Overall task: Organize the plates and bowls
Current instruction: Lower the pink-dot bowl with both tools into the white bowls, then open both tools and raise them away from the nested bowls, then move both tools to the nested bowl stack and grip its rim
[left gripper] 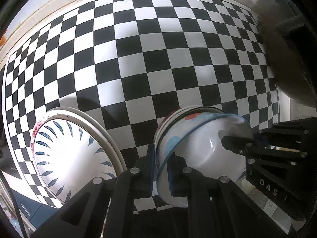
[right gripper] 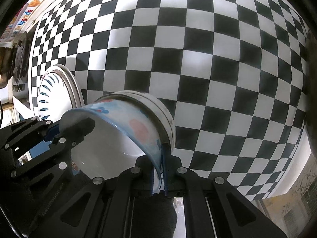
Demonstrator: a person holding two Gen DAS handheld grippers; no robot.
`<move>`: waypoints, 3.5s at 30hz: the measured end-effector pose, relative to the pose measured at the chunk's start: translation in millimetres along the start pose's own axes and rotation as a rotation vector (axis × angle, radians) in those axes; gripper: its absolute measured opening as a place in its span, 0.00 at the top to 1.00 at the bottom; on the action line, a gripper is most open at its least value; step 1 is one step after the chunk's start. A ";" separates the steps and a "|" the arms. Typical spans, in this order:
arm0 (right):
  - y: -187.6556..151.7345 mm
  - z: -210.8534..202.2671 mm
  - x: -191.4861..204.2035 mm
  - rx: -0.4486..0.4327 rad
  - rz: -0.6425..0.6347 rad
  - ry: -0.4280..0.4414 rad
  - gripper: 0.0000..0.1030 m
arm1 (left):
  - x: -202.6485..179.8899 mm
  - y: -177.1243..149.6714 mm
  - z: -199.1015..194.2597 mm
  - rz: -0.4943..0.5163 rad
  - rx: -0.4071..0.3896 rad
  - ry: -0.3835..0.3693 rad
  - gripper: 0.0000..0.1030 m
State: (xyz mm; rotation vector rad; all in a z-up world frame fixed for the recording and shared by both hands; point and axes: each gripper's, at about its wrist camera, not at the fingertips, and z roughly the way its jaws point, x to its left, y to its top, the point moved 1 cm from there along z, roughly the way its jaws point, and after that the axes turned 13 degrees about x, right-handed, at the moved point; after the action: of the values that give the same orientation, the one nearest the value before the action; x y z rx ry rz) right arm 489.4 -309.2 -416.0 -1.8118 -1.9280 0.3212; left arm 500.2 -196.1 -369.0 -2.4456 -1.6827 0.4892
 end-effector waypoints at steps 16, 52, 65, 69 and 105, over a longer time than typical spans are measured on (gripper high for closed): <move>-0.1 -10.7 -6.0 0.013 -0.014 0.015 0.90 | 0.4 -5.7 -2.2 -0.001 0.007 -0.008 0.91; -61.4 -38.9 -0.6 -0.255 0.021 -0.058 0.88 | 2.2 -39.6 -38.3 -0.045 -0.121 0.028 0.91; -166.8 -82.9 31.7 -0.514 0.042 -0.051 0.88 | -3.7 -108.3 -107.0 0.023 -0.297 0.078 0.90; -195.6 -98.3 41.7 -0.576 0.046 -0.047 0.88 | -8.6 -126.2 -125.0 0.050 -0.340 0.079 0.90; -164.4 -69.9 2.3 -0.528 0.147 0.086 0.19 | 33.5 -82.7 -63.6 -0.096 -0.110 -0.221 0.75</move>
State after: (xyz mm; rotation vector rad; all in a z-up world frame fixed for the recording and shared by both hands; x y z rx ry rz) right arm 379.8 -333.6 -277.1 -2.2572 -1.9448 -0.2449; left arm 459.4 -129.9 -291.8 -2.4481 -1.9512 0.6938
